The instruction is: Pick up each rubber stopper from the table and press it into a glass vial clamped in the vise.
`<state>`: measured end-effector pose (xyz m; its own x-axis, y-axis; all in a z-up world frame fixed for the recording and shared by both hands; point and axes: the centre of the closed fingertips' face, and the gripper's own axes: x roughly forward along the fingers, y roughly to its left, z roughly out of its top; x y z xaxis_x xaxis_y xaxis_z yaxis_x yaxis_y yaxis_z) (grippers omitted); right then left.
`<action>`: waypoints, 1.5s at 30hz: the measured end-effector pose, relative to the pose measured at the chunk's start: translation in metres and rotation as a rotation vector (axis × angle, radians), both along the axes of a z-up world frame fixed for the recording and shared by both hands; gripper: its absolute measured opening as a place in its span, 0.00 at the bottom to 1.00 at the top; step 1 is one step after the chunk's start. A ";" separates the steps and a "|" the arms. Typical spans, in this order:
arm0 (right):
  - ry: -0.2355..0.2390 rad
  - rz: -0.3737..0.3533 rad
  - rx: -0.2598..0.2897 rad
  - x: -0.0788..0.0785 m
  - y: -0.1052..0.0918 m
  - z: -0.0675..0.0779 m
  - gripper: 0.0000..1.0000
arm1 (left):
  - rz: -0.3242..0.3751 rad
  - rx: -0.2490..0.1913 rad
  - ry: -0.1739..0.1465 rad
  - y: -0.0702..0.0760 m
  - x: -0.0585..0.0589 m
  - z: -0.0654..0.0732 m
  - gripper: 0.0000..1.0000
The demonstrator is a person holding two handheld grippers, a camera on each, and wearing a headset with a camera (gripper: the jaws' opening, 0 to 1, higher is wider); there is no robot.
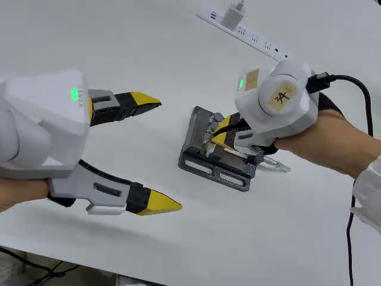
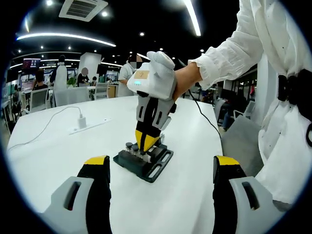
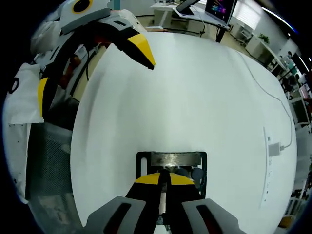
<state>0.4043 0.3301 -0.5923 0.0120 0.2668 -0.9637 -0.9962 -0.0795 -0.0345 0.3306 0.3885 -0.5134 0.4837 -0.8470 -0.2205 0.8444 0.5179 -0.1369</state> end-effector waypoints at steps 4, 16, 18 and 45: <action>0.000 0.006 -0.002 -0.001 -0.001 0.000 0.00 | 0.004 -0.001 0.001 0.001 0.000 0.000 0.84; -0.031 -0.009 0.021 -0.004 0.000 -0.001 0.00 | 0.018 -0.009 0.003 0.004 0.003 0.002 0.83; -0.039 -0.007 0.025 -0.005 0.000 0.000 0.00 | 0.020 -0.009 0.002 0.004 0.004 0.002 0.83; -0.034 -0.031 0.031 0.001 0.000 0.000 0.00 | 0.004 0.008 -0.014 0.000 0.004 0.014 0.83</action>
<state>0.4049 0.3301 -0.5926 0.0538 0.2957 -0.9537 -0.9964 -0.0471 -0.0708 0.3348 0.3881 -0.4994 0.4901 -0.8432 -0.2207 0.8441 0.5223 -0.1212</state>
